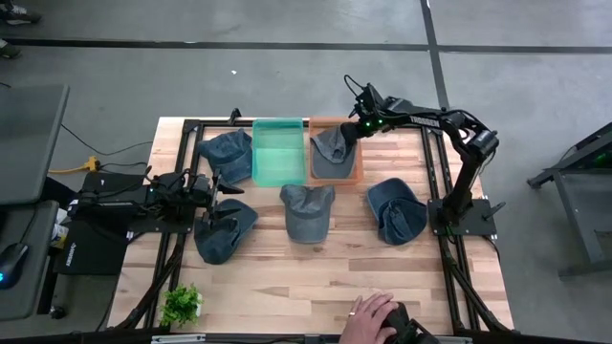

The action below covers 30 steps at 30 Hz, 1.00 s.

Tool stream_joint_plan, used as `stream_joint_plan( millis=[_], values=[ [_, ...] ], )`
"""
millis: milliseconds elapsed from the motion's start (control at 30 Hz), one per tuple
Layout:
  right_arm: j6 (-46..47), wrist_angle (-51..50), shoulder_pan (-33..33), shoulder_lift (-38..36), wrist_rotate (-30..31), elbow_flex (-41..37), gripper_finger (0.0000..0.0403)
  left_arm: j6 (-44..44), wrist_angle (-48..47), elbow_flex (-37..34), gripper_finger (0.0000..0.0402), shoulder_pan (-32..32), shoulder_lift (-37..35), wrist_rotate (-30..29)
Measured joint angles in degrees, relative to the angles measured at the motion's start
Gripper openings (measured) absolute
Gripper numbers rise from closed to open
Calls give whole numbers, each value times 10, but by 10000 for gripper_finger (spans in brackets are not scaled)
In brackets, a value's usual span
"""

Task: Pick & Place hat
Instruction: Put the top gray cap into the orange bin, then put the bottom right blue cap into the green bin

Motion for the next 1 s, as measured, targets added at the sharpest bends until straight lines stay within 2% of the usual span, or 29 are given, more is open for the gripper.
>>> stream_joint_plan(
  millis=[267, 600, 800, 1000],
  values=[
    [-3, 0, 0, -2, 2, 0, 0, 0, 0, 0, 269, 0, 0, 0],
    [-29, -1, -6, -56, 66, 0, 0, 0, 0, 0, 269, 0, 0, 0],
    [-73, -18, 18, -98, 24, 0, 0, 0, 0, 0, 269, 0, 0, 0],
    [-174, -46, 65, -154, -46, 0, 0, 0, 0, 0, 269, 0, 0, 0]
  ],
)
